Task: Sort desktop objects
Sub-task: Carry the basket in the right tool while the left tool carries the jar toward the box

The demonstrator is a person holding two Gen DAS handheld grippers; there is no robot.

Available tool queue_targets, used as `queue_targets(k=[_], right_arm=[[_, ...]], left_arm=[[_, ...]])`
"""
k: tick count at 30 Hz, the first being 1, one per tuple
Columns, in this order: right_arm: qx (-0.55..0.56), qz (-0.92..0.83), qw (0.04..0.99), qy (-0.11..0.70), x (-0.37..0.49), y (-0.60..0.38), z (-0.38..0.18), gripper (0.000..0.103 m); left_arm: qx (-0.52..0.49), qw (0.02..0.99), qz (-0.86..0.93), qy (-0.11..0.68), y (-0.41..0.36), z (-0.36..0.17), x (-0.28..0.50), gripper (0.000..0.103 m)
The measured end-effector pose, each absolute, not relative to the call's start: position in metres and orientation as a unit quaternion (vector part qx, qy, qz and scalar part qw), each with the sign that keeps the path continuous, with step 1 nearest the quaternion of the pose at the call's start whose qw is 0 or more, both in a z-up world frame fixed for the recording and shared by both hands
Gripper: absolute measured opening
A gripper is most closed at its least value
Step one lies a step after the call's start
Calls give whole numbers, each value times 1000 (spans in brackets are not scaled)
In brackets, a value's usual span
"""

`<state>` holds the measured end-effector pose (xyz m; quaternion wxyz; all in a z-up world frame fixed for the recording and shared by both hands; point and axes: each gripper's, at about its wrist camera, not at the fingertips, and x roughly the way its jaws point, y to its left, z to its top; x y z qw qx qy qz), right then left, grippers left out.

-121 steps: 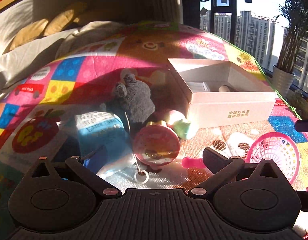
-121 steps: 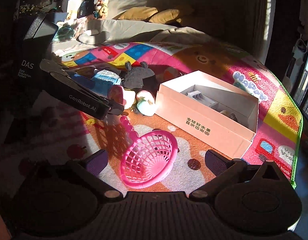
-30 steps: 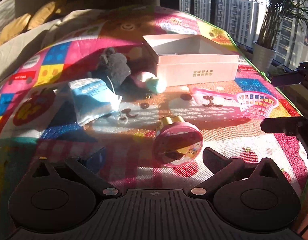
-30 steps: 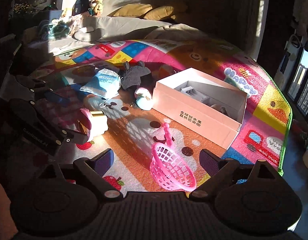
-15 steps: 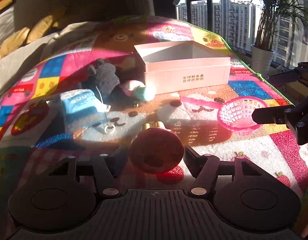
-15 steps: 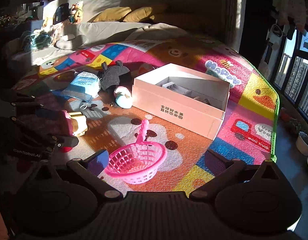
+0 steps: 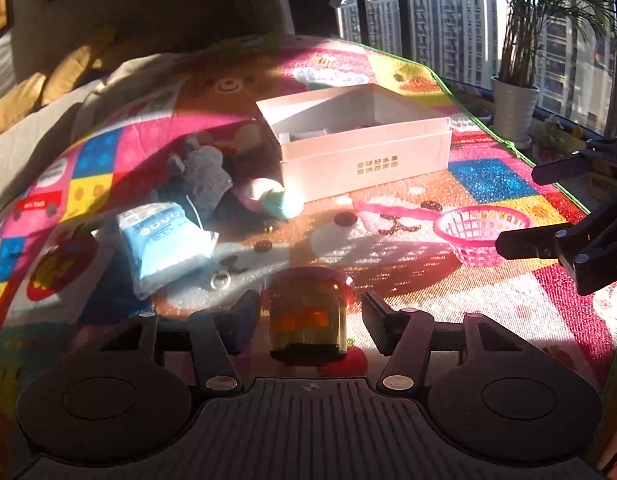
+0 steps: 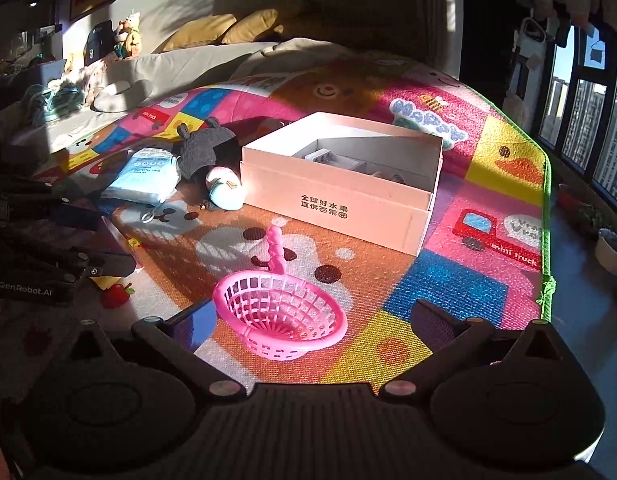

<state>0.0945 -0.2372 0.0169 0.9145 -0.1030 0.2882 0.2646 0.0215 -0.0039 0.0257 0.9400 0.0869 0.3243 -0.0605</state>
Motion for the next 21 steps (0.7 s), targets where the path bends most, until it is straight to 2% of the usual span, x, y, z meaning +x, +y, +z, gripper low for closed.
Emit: queue_targets(k=[1,3,9,14,15,16,21], right_arm=[[-101,270,913,290,95,-237,17,103],[-101,277,910,291,96,-235,18,103],[-99,306,895,308,111,-222,14,103],[-101,316,884,330,125,-209,4,102],[-107,319,881,332,124,-206,4,90],[-114,320,879,334,123,-203,3,84],[-127,318,882,324,113,-204,8,84]], left_arm=[[87,939,-63,326,-4,25,21,63],[86,939,-65,327,-3,24,19,75],[83,940,-64,325,1,23,16,87],[76,940,-60,327,4,24,16,91],[72,941,-59,326,5,24,17,91],[67,941,-58,325,6,25,17,91],[58,943,-55,324,6,25,25,88]])
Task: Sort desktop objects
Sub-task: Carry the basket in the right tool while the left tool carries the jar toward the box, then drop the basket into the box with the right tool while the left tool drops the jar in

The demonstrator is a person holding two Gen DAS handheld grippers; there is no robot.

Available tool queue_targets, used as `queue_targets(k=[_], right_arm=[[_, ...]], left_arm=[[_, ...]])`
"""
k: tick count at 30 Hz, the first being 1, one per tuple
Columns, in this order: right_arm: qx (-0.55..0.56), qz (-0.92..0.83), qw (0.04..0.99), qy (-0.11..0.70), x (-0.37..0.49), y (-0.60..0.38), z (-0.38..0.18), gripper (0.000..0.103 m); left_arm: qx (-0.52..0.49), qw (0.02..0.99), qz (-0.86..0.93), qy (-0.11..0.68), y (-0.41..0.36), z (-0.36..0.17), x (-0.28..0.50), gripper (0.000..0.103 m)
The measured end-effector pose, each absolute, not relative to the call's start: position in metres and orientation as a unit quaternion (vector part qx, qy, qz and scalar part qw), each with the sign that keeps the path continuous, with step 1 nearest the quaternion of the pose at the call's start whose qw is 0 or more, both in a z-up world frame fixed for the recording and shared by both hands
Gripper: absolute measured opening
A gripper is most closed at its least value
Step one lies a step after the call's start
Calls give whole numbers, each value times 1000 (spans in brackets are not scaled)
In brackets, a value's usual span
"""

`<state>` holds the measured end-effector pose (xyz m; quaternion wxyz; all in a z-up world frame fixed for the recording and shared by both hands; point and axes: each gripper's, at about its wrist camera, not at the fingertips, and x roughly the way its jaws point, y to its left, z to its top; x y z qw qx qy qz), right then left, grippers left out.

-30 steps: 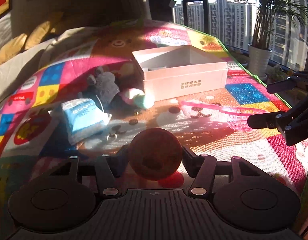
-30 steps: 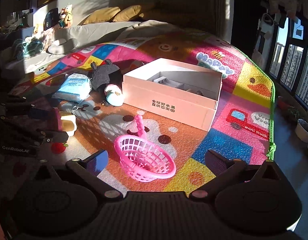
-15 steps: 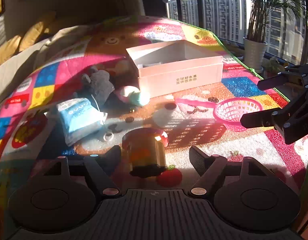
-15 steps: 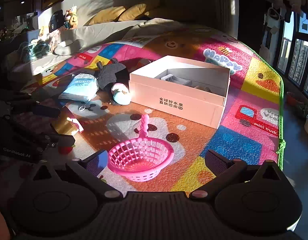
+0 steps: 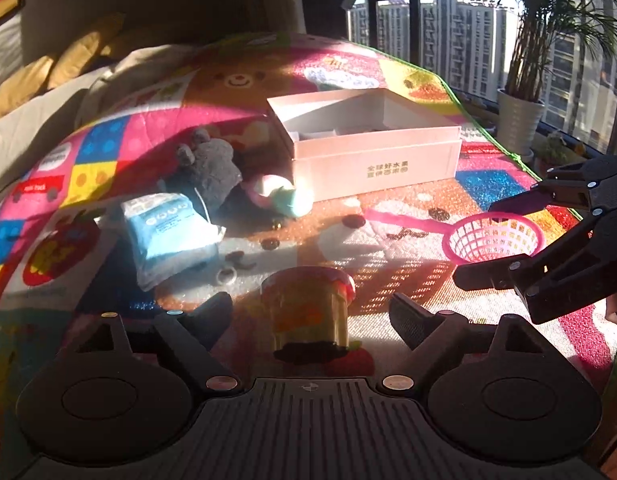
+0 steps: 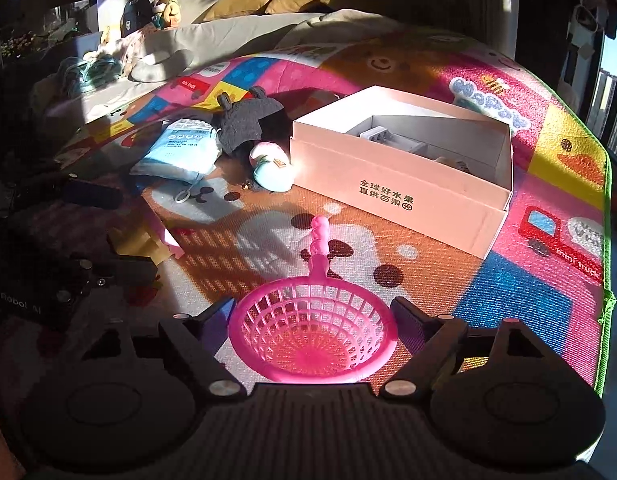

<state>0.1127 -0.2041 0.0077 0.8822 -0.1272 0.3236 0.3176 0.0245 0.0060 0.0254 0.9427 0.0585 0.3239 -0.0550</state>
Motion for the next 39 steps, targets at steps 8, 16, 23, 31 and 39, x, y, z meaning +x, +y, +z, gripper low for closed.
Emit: queue_targets(k=[8,16,23,31,39], right_arm=[[-130,308,892,304,86,-221,25,84],[-133,294,908,266,65,-233,52,84],[-122,280,936,173,48,-243,108,84],[-49,269,952,135,104,-256,163,84],[15,261,942,208,241,-234,167,86]], left_arm=[[50,938,-56,338,3,17,37,61],[74,949,-69,298,-6,44,16,61],[99,970,-84,204,-22,104,12,61],[116,977,-89,157,-44,138,80,61],[40,976,-75,202,-29,117,193,76]])
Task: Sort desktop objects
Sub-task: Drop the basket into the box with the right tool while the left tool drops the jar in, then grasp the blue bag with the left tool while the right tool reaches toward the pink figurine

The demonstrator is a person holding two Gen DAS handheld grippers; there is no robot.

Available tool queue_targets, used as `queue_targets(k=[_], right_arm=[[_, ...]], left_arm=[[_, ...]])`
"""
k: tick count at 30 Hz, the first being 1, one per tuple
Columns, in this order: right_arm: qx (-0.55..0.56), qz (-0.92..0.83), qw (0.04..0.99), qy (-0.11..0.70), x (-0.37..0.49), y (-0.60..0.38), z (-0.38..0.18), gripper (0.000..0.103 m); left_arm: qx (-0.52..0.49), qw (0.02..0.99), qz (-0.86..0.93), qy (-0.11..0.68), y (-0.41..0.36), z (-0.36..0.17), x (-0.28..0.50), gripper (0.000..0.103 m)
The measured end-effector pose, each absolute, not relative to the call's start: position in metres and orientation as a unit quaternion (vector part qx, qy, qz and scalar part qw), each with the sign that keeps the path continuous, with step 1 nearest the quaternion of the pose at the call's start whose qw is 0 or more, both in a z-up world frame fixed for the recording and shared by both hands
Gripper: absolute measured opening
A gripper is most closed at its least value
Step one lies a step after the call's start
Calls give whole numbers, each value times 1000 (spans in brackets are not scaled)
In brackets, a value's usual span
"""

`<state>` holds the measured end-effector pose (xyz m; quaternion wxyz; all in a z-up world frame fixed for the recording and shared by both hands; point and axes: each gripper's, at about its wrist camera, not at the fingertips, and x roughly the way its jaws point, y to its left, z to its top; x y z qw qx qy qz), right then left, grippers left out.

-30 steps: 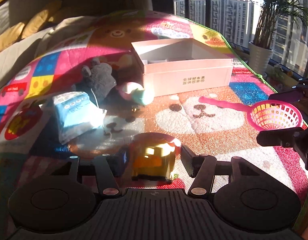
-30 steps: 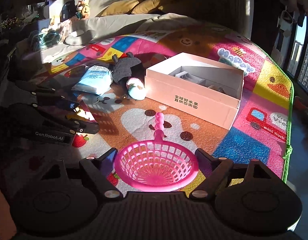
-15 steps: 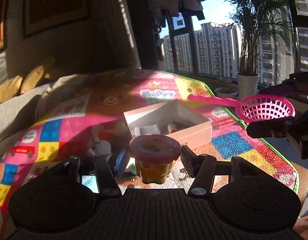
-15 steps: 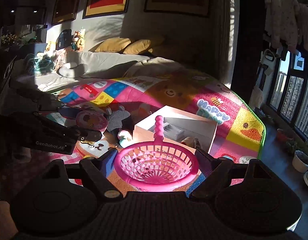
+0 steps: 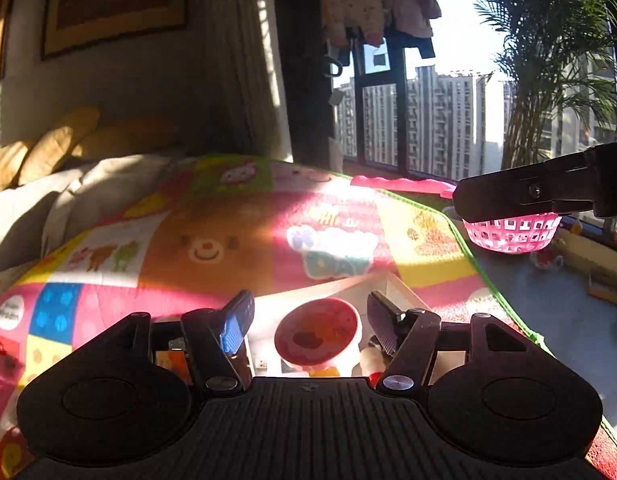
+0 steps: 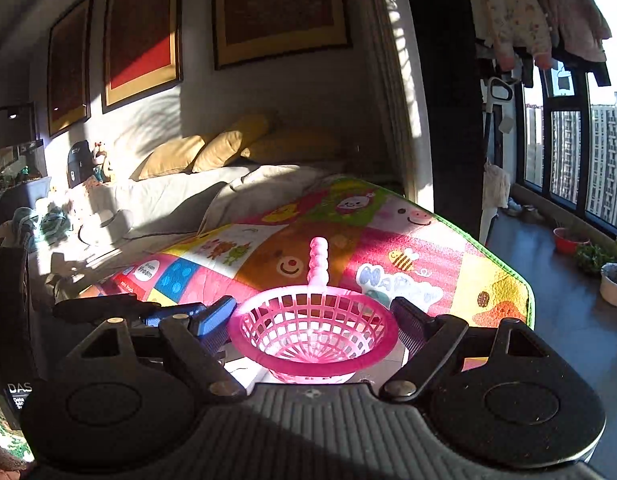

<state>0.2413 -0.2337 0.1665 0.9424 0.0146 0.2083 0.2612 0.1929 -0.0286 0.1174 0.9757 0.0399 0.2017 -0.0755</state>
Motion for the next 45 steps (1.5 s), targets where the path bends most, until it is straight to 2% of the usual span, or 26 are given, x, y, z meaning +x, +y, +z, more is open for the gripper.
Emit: queue_targets(k=[2,5,12,16,17,18,20,21,30,31,32,33,38,45], right_arm=[[24,252,938,236,272,-223,149,94],[37,243,933,262,295,-218,124,94],[43,230,930,283,289,-210,89,94],[-35,258,936,237,244,-178,80,93],[-66,265,936,223,230,-168,77,91],[-100,278,931,213,214,-155,73,83],[-144,318,909,229,193,-131,61,58],[-155,329,900,241,187,-122,54,55],[-240,320,885,240,176,-59,6,53],[-243,318,884,244,177,-56,3,50],[-247,314,882,251,180,-53,-1,35],[-247,311,881,255,181,-52,-2,30],[-230,321,883,255,166,-81,10,24],[-200,284,895,279,128,-167,19,24]], left_arm=[[20,974,-59,218,-11,106,195,86],[15,973,-35,227,16,91,177,96],[24,963,-8,269,50,54,120,97],[34,957,-16,288,50,40,93,100],[34,956,-18,292,51,37,88,100],[33,955,-15,293,53,35,84,100],[29,955,-1,294,59,33,77,101],[26,956,7,294,64,33,75,101],[-15,955,64,288,101,41,65,103],[-18,954,64,291,102,41,66,103],[-20,954,64,292,102,40,67,103],[-21,954,63,293,102,39,67,103],[-25,953,63,296,101,37,72,103],[-48,946,77,311,104,27,102,103]])
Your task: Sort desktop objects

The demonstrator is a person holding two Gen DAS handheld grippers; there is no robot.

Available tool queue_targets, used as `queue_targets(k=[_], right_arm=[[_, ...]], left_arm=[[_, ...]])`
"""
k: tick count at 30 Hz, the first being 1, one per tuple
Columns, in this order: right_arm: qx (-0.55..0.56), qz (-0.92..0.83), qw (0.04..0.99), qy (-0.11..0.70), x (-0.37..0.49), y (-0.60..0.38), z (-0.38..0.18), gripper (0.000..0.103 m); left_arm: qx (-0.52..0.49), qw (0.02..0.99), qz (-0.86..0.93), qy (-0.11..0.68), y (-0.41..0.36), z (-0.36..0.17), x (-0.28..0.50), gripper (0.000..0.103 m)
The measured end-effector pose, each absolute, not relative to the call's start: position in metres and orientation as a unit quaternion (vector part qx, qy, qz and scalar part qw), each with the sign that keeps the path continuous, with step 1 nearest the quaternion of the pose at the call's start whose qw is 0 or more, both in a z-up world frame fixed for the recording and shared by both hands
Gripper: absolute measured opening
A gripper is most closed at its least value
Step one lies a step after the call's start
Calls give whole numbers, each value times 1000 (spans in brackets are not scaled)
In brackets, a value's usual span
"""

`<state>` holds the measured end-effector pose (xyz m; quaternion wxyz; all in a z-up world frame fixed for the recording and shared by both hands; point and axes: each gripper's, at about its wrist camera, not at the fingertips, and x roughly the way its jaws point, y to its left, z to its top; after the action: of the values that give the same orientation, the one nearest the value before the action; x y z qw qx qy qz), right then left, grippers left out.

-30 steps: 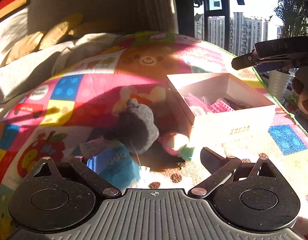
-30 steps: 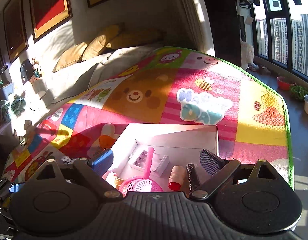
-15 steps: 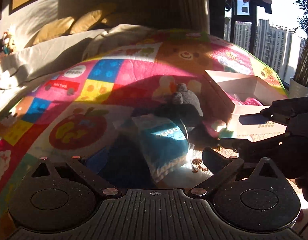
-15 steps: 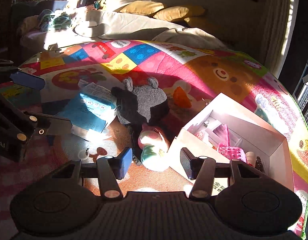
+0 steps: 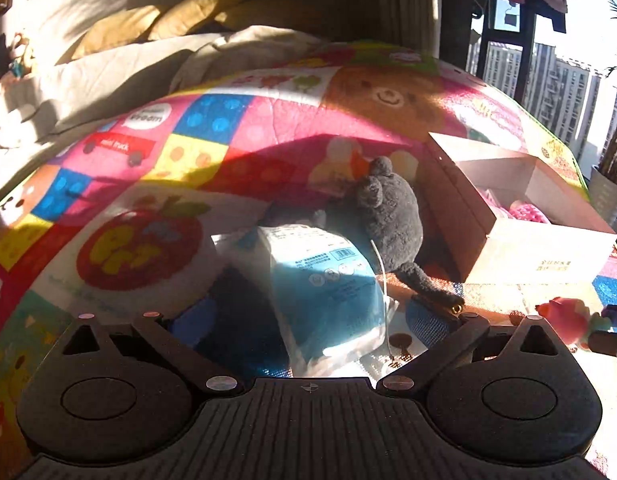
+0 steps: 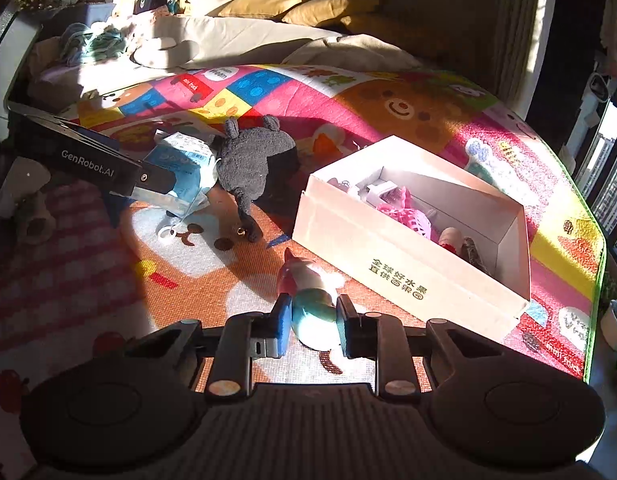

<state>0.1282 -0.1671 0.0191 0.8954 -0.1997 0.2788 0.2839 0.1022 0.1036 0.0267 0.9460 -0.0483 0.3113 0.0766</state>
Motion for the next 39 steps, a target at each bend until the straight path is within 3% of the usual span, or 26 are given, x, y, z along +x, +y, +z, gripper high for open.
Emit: queue_targets(k=[3,5,8,10,11,14,16,19,23,29,32,34,39], right_arm=[[-158,264,909,281,119,-200,20,33],[-115,248,921,277,118,-218,22,54],[-55,229,933,273,122,-234,18,71],[-21,216,936,278,128,-239,10,78],[-12,211,936,282,132,-239,6,79],[4,193,939,284,138,-242,-6,82],[26,193,937,290,142,-248,-7,90],[56,188,934,300,148,-255,-10,101],[59,182,932,308,150,-255,-12,103],[47,182,933,306,148,-251,-11,103],[53,181,931,312,150,-253,-12,103],[56,181,929,317,153,-253,-13,103],[68,186,922,332,157,-255,-16,103]], left_arm=[[-33,942,95,320,100,19,120,103],[-35,940,104,322,101,16,128,103],[-43,940,106,322,102,16,134,101],[-36,939,101,326,100,16,135,82],[-32,938,99,331,100,16,135,67],[-10,940,107,325,102,22,129,62],[-4,942,121,312,104,31,120,61],[-19,953,107,282,96,52,101,60],[-26,968,34,246,62,73,78,61],[2,960,-94,263,8,63,61,62],[17,953,-119,277,-4,50,57,71],[18,950,-120,287,-6,41,56,88],[11,942,-118,314,-3,23,54,96]])
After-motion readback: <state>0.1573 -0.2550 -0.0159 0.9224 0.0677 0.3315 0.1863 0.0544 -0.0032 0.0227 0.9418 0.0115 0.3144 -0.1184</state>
